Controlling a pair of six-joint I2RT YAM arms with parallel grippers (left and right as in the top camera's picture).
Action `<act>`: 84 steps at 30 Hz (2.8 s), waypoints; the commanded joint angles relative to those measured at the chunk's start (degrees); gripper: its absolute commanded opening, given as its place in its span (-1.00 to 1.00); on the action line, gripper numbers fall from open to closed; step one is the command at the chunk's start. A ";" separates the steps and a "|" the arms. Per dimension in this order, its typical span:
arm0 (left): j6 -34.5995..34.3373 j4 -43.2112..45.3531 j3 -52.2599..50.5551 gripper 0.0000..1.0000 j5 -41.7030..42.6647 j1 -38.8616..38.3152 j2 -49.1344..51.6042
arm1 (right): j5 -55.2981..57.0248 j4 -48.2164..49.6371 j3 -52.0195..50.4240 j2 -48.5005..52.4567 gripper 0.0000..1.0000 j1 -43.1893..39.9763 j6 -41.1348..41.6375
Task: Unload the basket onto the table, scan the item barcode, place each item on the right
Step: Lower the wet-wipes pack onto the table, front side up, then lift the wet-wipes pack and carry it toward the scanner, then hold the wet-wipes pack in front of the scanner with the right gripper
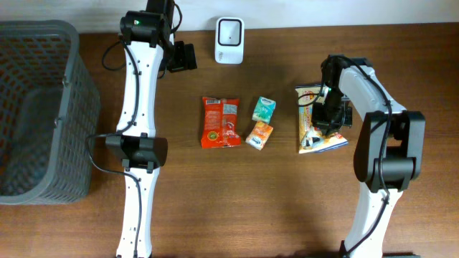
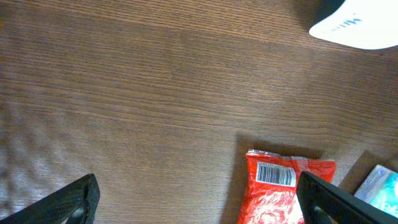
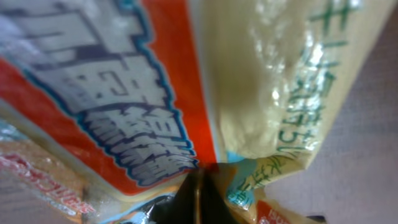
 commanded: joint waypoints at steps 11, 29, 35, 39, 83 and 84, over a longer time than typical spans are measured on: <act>0.31 -0.07 0.24 0.99 -0.42 -0.15 -0.17 | 7.96 -11.06 4.20 -0.04 -0.92 0.00 0.87; 0.31 -0.07 0.24 0.98 -0.42 -0.15 -0.17 | 1.07 -1.31 0.61 -0.02 0.97 0.02 -12.76; 0.31 -0.04 0.24 0.99 -0.42 -0.15 -0.17 | 0.59 7.69 -6.58 0.00 0.11 0.00 -7.80; 0.31 -0.07 0.24 0.98 -0.42 -0.15 -0.17 | -10.27 7.37 -3.89 -0.02 -0.49 -0.07 -2.95; 0.31 -0.07 0.24 0.98 -0.42 -0.15 -0.17 | -19.43 80.37 8.44 5.55 -0.92 20.24 61.44; 0.31 -0.07 0.24 0.98 -0.42 -0.15 -0.17 | -17.90 80.72 8.48 5.57 -0.92 20.24 62.97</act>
